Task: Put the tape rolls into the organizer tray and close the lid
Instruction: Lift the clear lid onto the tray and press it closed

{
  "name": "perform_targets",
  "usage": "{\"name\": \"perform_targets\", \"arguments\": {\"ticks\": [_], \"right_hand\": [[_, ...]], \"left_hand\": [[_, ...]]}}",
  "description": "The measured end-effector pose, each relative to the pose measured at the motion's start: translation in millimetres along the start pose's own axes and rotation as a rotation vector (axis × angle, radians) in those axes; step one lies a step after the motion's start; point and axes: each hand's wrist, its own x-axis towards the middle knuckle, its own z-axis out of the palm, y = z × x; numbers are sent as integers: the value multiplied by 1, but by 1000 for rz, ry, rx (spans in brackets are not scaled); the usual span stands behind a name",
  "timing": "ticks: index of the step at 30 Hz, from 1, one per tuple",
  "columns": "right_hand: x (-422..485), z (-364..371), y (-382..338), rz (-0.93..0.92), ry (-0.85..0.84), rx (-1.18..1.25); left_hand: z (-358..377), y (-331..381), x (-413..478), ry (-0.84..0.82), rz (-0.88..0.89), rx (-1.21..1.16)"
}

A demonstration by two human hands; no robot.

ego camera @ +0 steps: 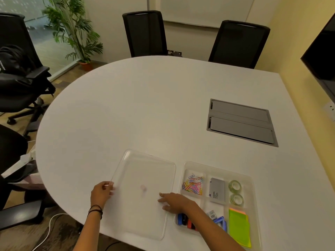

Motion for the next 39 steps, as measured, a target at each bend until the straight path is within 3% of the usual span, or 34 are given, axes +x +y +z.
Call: {"name": "perform_targets", "arguments": {"ticks": [2, 5, 10, 13, 16, 18, 20, 24, 30, 36, 39], "right_hand": [[-5, -12, -5, 10, 22, 167], [-12, -40, -15, 7, 182, 442], [-39, -92, -17, -13, 362, 1373], [-64, -118, -10, -107, 433, 1746], [-91, -135, 2, -151, 505, 1933], [-111, -141, 13, -152, 538, 1980], [-130, -139, 27, -123, 573, 1993], [-168, -119, 60, -82, 649, 1958], [-209, -72, 103, -83, 726, 1930], [-239, -33, 134, -23, 816, 1813], [-244, -11, 144, 49, 907, 1749]], "left_hand": [[-7, 16, -3, -3, 28, -73], [-16, 53, -11, 5, 157, -125], [-14, 124, -43, 11, 442, -114], [-2, 156, -70, 58, 612, -36], [14, 177, -96, 203, 953, 197], [29, 178, -107, 270, 1246, 348], [45, 174, -114, 266, 1422, 383], [69, 168, -124, 138, 1589, 351], [94, 173, -144, -179, 1732, 389], [116, 177, -161, -502, 1734, 511], [125, 175, -152, -643, 1442, 377]]}}
